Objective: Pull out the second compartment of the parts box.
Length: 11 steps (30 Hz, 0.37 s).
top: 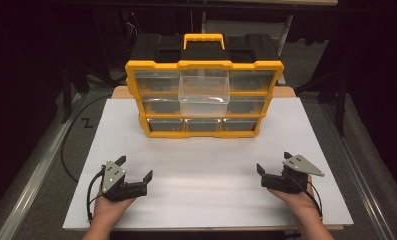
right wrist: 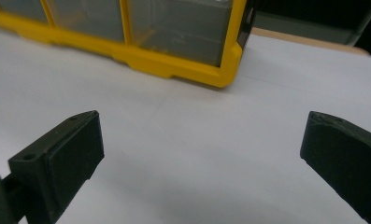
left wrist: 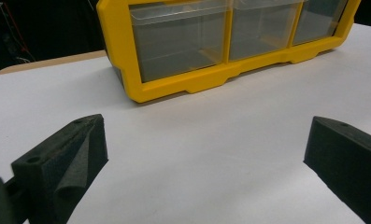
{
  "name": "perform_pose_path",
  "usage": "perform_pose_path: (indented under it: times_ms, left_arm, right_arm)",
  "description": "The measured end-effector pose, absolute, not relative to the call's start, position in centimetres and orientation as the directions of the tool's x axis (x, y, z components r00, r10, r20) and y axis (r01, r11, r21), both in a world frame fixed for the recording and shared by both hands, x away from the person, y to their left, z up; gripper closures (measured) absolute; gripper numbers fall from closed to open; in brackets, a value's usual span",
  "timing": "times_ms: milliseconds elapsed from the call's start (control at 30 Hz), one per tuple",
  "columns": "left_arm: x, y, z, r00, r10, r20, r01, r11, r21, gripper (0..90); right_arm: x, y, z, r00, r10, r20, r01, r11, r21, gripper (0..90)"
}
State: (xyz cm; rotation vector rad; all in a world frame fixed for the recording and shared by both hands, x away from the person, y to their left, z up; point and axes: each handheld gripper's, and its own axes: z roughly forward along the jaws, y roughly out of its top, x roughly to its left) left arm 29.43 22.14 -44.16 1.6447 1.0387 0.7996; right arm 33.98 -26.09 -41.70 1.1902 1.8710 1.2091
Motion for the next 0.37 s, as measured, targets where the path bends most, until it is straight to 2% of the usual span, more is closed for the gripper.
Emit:
perform_pose_path:
  times_ms: [67, 133, 367]
  left_arm:
    - [29.42, 22.13, -44.14, 0.412, 0.911, 0.02, 0.253, -0.136, 0.958, 0.3]
    - [29.4, 22.15, -44.12, 0.41, 0.912, 0.02, 0.252, -0.134, 0.958, 0.3]
    - [29.36, 22.29, -44.17, 0.405, 0.914, 0.001, 0.267, -0.119, 0.956, 0.3]
  right_arm:
    - [34.17, -26.44, -41.92, -0.393, 0.915, 0.09, 0.385, 0.075, 0.92, 1.0]
    - [34.31, -26.59, -42.1, -0.385, 0.913, 0.136, 0.397, 0.03, 0.918, 1.0]
    - [34.28, -26.49, -42.08, -0.387, 0.916, 0.111, 0.358, 0.039, 0.933, 1.0]
